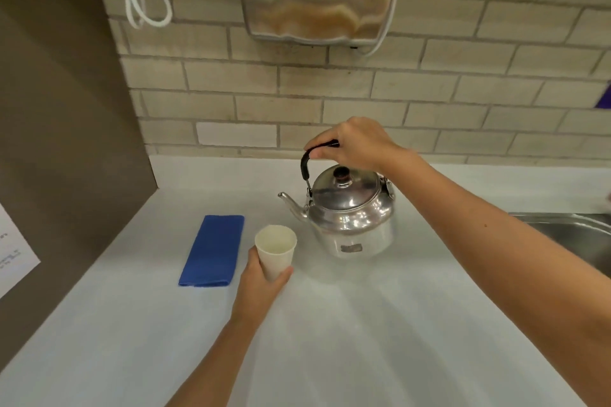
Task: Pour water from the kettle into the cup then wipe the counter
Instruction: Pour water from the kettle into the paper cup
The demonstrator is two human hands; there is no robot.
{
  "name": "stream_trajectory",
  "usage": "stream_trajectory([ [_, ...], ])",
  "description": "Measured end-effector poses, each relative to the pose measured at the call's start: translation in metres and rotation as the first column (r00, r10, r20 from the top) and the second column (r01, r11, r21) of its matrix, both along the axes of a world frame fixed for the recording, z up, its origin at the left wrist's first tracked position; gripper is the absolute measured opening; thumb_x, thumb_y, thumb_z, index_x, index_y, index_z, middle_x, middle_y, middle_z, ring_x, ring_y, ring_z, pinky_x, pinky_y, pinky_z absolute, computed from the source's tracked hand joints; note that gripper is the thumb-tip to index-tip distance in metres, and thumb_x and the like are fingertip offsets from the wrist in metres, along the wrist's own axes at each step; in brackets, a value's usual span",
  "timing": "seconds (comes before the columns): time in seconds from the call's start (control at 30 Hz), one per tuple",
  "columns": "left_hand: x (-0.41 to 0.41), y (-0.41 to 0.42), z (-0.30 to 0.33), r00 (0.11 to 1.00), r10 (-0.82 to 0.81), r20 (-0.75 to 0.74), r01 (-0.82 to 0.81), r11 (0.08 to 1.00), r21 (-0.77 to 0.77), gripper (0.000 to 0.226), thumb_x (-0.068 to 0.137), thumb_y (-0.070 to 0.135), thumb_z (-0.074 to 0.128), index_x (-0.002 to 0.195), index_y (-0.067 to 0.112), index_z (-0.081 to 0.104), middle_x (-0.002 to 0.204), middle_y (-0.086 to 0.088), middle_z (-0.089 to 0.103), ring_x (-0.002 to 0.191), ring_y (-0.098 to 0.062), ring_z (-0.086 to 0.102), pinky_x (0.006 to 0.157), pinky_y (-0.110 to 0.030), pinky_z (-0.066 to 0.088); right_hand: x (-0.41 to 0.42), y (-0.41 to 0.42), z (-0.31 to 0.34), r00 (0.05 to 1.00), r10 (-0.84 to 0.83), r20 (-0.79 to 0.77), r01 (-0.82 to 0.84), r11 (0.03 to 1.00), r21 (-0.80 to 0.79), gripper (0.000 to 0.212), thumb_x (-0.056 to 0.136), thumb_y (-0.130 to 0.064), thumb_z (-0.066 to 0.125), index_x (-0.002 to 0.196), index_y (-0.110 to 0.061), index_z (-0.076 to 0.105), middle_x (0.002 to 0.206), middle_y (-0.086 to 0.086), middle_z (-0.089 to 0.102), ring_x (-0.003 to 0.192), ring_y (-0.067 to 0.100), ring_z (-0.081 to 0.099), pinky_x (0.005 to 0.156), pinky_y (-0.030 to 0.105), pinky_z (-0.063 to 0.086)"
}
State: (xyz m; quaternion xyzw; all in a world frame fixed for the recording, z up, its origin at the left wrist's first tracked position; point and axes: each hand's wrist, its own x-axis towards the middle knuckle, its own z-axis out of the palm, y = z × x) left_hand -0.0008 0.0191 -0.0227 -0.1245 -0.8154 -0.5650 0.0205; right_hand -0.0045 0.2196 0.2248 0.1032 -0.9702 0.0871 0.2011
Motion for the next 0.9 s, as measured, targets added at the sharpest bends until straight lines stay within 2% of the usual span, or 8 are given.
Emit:
stream_trajectory([
  [0.1, -0.001, 0.001, 0.000, 1.000, 0.012, -0.011, -0.012, 1.000, -0.008, 0.070, 0.070, 0.030, 0.078, 0.125, 0.017, 0.036, 0.112, -0.001, 0.054, 0.100, -0.020, 0.054, 0.083, -0.034, 0.048, 0.016, -0.009, 0.008, 0.996, 0.013, 0.089, -0.020, 0.997, 0.079, 0.020, 0.082, -0.050, 0.059, 0.100, -0.045, 0.065, 0.091, -0.016, 0.073, 0.067, 0.000, 0.049, 0.059, 0.024, 0.040],
  [0.2, -0.001, 0.000, -0.002, 1.000, 0.014, -0.007, -0.014, 1.000, 0.000, 0.071, 0.069, 0.029, 0.078, 0.125, 0.017, 0.037, 0.115, -0.004, 0.055, 0.100, -0.020, 0.052, 0.084, -0.035, 0.047, 0.027, -0.018, 0.014, 0.992, 0.041, 0.117, -0.059, 0.986, 0.154, 0.020, 0.082, -0.048, 0.060, 0.100, -0.042, 0.067, 0.085, -0.017, 0.072, 0.054, -0.003, 0.044, 0.054, 0.018, 0.034],
  [0.37, -0.002, 0.000, -0.002, 1.000, 0.010, -0.002, -0.010, 1.000, 0.010, 0.071, 0.069, 0.028, 0.079, 0.126, 0.018, 0.037, 0.120, -0.006, 0.055, 0.102, -0.020, 0.052, 0.086, -0.034, 0.046, 0.031, -0.035, 0.023, 0.988, 0.060, 0.144, -0.104, 0.942, 0.321, 0.023, 0.082, -0.049, 0.059, 0.102, -0.040, 0.066, 0.089, -0.013, 0.073, 0.067, 0.007, 0.051, 0.051, 0.021, 0.034],
  [0.53, -0.002, 0.000, -0.001, 1.000, 0.001, 0.001, -0.001, 1.000, 0.027, 0.070, 0.068, 0.028, 0.079, 0.124, 0.019, 0.038, 0.119, -0.006, 0.056, 0.100, -0.021, 0.053, 0.084, -0.037, 0.049, 0.032, -0.047, 0.027, 0.983, 0.074, 0.171, -0.141, 0.892, 0.429, 0.023, 0.084, -0.048, 0.058, 0.104, -0.039, 0.066, 0.087, -0.007, 0.074, 0.069, 0.013, 0.056, 0.055, 0.028, 0.040],
  [0.73, -0.005, 0.000, -0.003, 1.000, 0.008, 0.004, -0.008, 1.000, 0.021, 0.071, 0.067, 0.030, 0.080, 0.123, 0.017, 0.038, 0.117, -0.007, 0.057, 0.098, -0.022, 0.055, 0.081, -0.036, 0.050, 0.029, -0.055, 0.025, 0.978, 0.091, 0.189, -0.174, 0.853, 0.492, 0.024, 0.085, -0.046, 0.058, 0.105, -0.037, 0.066, 0.080, -0.004, 0.072, 0.054, 0.008, 0.040, 0.046, 0.022, 0.027],
  [0.9, -0.004, 0.001, -0.002, 1.000, 0.009, 0.010, -0.009, 1.000, 0.004, 0.074, 0.067, 0.031, 0.079, 0.126, 0.016, 0.037, 0.121, -0.008, 0.055, 0.102, -0.023, 0.054, 0.085, -0.038, 0.052, 0.027, -0.059, 0.023, 0.973, 0.126, 0.195, -0.211, 0.826, 0.523, 0.024, 0.085, -0.046, 0.057, 0.105, -0.036, 0.066, 0.081, -0.006, 0.072, 0.052, 0.005, 0.036, 0.045, 0.022, 0.022],
])
